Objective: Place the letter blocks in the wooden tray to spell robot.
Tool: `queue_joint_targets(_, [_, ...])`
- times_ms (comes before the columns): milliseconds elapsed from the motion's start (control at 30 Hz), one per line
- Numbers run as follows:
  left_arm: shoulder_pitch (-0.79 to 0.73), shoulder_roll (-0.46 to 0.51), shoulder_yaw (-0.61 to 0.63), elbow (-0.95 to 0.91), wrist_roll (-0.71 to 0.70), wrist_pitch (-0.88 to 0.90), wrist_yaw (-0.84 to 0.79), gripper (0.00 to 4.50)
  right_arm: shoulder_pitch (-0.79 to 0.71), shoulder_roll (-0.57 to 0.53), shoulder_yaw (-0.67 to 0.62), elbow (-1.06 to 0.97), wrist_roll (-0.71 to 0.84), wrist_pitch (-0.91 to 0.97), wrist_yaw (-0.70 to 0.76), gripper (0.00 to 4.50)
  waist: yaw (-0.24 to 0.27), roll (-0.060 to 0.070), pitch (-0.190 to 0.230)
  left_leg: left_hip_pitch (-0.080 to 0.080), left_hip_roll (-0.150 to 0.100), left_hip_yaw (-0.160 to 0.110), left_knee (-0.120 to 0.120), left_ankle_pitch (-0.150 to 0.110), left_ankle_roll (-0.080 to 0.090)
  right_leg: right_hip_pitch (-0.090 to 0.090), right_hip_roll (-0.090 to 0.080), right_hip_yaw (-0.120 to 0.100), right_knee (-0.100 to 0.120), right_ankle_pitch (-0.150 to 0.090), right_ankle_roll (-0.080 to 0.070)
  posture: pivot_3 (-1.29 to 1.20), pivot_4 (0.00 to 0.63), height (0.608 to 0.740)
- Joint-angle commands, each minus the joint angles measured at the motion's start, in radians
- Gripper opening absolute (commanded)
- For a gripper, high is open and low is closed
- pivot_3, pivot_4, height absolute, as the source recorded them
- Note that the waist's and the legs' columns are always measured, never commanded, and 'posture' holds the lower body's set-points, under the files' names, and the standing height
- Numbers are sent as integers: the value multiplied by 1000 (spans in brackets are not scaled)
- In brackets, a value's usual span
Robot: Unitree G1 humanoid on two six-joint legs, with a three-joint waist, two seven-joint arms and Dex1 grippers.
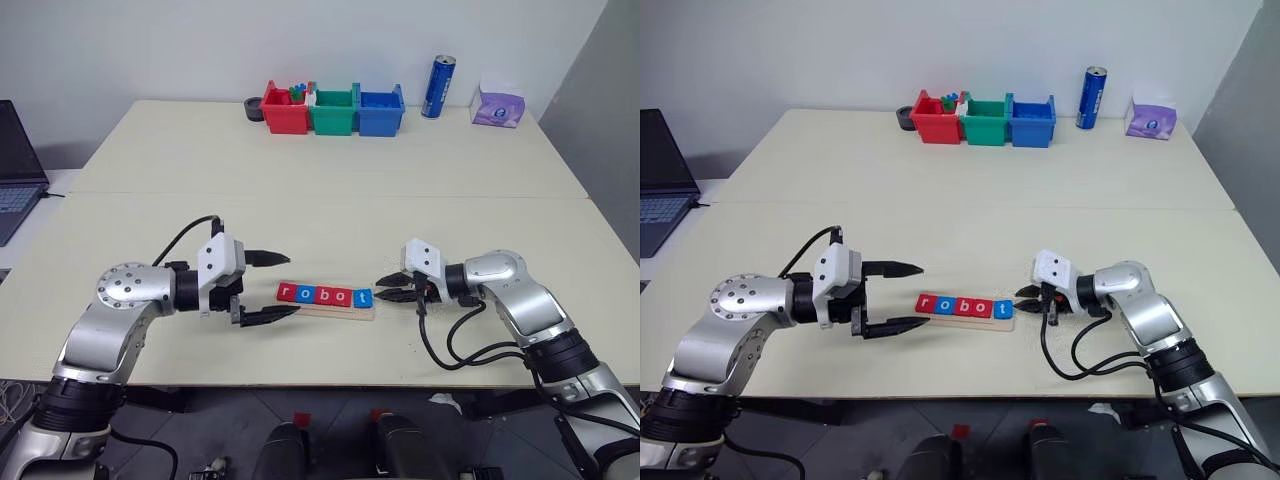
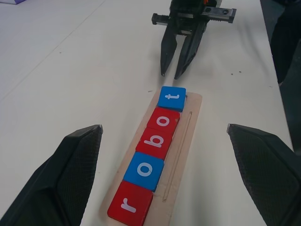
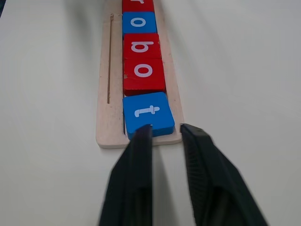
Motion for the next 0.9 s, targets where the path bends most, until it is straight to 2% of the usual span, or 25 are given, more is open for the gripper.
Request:
queue_joint_targets(33, [-17,8,19,-9,3,-17,4,4500,6,7,11,-5,-12,-28,-9,49,0,0,0,0,0,0,0,0,0,0,0,0,0,0,0,0,150,740])
queue_joint_targets(533, [1,16,30,-22,3,-14,7,4500,-4,51,52,1,-38,-42,-26,49,0,0,0,0,0,0,0,0,0,0,0,0,0,0,0,0,150,740])
queue_joint_targets(800, [28,37,46,-44,-5,22,20,4500,-9,11,-5,-94,33,52,13,49,0,0,0,0,0,0,0,0,0,0,0,0,0,0,0,0,150,740])
queue_joint_targets(900, [54,55,68,-81,-31,88,45,4500,16,-41,-44,-201,96,151,32,628,0,0,0,0,0,-1,0,0,0,0,0,0,0,0,0,0,150,740])
